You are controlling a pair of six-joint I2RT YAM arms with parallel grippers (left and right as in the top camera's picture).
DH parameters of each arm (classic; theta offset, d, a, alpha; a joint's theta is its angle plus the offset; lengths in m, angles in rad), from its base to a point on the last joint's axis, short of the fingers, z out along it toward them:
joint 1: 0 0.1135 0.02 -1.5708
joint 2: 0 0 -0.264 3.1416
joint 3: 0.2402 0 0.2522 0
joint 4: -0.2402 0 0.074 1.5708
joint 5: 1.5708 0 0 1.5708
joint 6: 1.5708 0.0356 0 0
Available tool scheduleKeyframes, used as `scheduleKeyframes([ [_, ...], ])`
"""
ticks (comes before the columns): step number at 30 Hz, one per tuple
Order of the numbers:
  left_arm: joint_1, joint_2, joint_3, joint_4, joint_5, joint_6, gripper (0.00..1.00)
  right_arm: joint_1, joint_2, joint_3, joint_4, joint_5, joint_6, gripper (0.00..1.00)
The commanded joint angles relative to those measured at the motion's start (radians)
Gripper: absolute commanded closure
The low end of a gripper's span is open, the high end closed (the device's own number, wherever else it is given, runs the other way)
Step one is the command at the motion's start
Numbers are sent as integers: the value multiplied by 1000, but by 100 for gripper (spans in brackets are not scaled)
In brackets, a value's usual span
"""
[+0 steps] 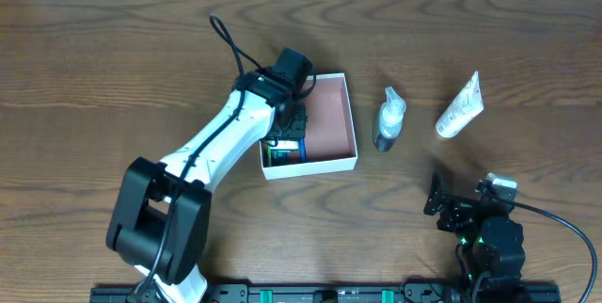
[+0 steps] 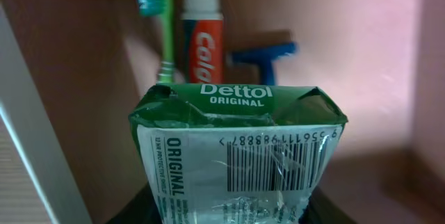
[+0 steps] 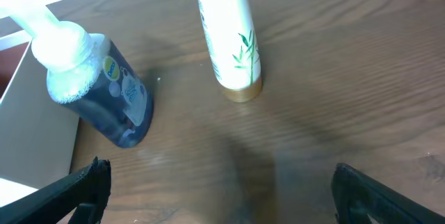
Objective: Pack container
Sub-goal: 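Place the Dettol soap into the box and release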
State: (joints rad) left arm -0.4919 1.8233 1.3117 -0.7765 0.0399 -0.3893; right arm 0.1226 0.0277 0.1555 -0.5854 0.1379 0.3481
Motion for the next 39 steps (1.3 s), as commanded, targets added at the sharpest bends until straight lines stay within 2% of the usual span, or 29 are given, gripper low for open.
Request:
scheduleKeyframes([
  [1, 2, 0, 1, 13, -60, -36, 72, -11, -8, -2, -1, 4, 7, 1],
  [4, 2, 0, 1, 23, -59, -35, 62, -11, -8, -2, -1, 4, 7, 1],
  [7, 2, 0, 2, 23, -42, -35, 55, -11, -8, -2, -1, 4, 7, 1],
  [23, 2, -42, 14, 23, -34, -23, 52, -11, -8, -2, -1, 4, 7, 1],
  [24, 2, -42, 15, 23, -34, -16, 60, -11, -8, -2, -1, 4, 7, 1],
  [25, 2, -42, 15, 23, -34, -3, 87, -11, -8, -2, -1, 4, 7, 1],
  [26, 2, -42, 14, 23, -36, -1, 94, -11, -8, -2, -1, 4, 6, 1],
  [28, 2, -42, 14, 22, -52, -1, 94, -11, -8, -2, -1, 4, 6, 1],
  [29, 2, -42, 14, 21, -60, -1, 83, -11, -8, -2, -1, 4, 6, 1],
  [33, 2, -42, 15, 19, -71, -2, 62, -11, -8, -2, -1, 4, 6, 1],
  [34, 2, -42, 15, 19, -71, -2, 51, -11, -8, -2, -1, 4, 7, 1],
  [36, 2, -43, 15, 16, -68, -2, 2, -11, -8, -2, -1, 4, 7, 1],
  [39, 2, -46, 15, 13, -67, -2, 2, -11, -8, -2, -1, 4, 7, 1],
])
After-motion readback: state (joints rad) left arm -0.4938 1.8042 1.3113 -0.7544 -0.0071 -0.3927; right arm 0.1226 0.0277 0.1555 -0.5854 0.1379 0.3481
